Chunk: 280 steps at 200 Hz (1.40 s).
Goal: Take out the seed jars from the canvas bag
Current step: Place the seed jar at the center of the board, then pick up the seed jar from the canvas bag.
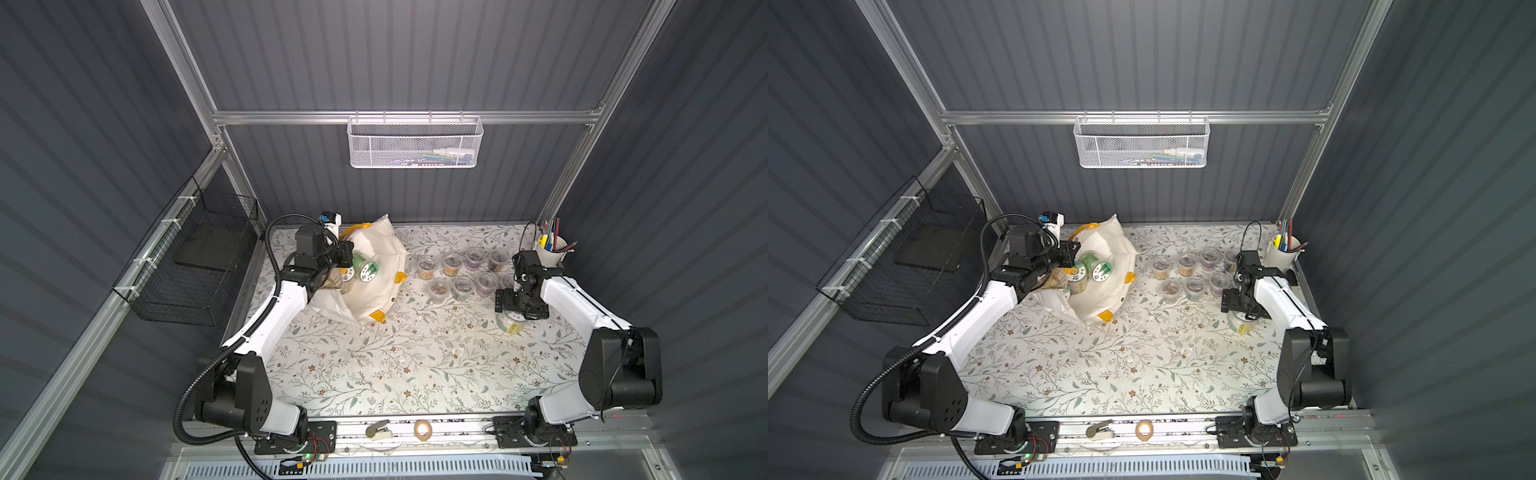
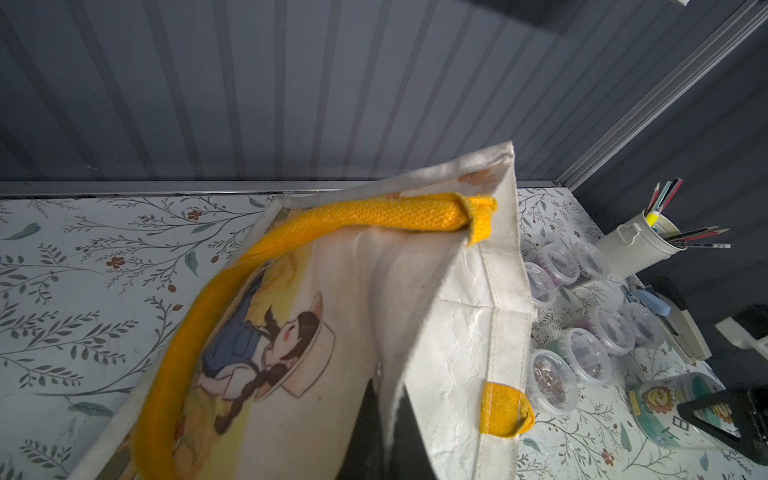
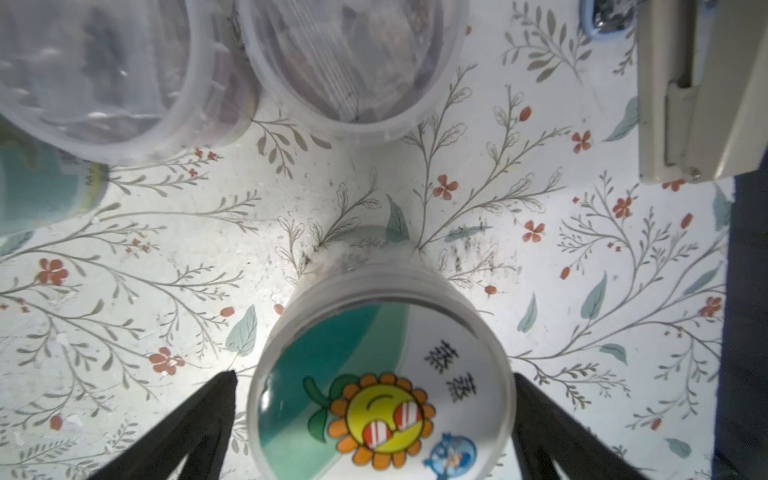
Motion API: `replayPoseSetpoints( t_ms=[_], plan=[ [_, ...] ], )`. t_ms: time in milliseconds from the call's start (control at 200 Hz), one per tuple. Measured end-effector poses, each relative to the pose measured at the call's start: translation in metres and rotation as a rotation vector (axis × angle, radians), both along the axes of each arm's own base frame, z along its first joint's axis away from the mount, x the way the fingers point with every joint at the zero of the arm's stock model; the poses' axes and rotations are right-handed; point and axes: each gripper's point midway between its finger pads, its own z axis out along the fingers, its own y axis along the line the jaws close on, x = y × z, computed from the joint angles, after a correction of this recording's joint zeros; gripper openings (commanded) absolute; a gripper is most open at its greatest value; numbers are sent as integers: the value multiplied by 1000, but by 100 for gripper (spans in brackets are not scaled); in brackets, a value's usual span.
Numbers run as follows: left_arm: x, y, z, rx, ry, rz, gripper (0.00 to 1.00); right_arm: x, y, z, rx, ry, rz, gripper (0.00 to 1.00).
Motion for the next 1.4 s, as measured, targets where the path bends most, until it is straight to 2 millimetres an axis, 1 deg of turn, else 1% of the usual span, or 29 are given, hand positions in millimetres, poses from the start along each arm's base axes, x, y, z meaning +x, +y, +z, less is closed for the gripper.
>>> replayPoseSetpoints(
  t_ms=[60, 120, 175, 205, 255, 285, 300, 350, 420, 535, 635, 790, 971, 1046, 1101, 1216, 1311, 1401],
  plan=[
    [0, 0, 0, 0, 0, 0, 0, 4, 6, 18, 36, -72, 9, 99],
    [0, 0, 0, 0, 0, 0, 0, 9, 15, 42, 82, -172, 28, 99],
    [0, 0, 0, 0, 0, 0, 0, 13, 28, 66, 119, -267, 64, 99],
    [0, 0, 0, 0, 0, 0, 0, 15, 39, 79, 136, -315, 94, 99],
    [0, 0, 0, 0, 0, 0, 0, 18, 62, 98, 166, -384, 164, 99],
    [0, 0, 0, 0, 1, 0, 0, 20, 81, 109, 190, -422, 220, 99],
    [0, 0, 0, 0, 0, 0, 0, 20, 88, 113, 197, -434, 238, 99],
    [1, 0, 0, 0, 1, 0, 0, 22, 120, 127, 244, -483, 322, 99],
    [2, 0, -1, 1, 3, 0, 0, 21, 157, 137, 307, -527, 411, 99],
    [2, -1, -1, 0, 2, 0, 0, 22, 203, 148, 393, -584, 517, 99],
    [2, -1, 0, 0, 1, 0, 0, 25, 240, 151, 450, -594, 599, 99],
    [2, -1, 0, -1, 1, -2, 0, 37, 297, 155, 517, -590, 714, 98],
    [2, -2, 0, -4, 2, -9, 0, 52, 354, 159, 546, -590, 839, 98],
    [1, -2, 0, -5, 2, -11, 0, 62, 377, 156, 545, -584, 886, 98],
    [1, -2, 0, -5, 2, -11, 0, 68, 391, 152, 536, -581, 914, 98],
    [1, -2, 0, -5, 3, -11, 0, 80, 412, 133, 508, -555, 959, 98],
    [1, -2, 0, -5, 3, -11, 0, 89, 423, 113, 484, -522, 969, 99],
    [1, -3, 0, -6, 2, -12, 0, 97, 429, 94, 458, -499, 964, 99]
  ],
)
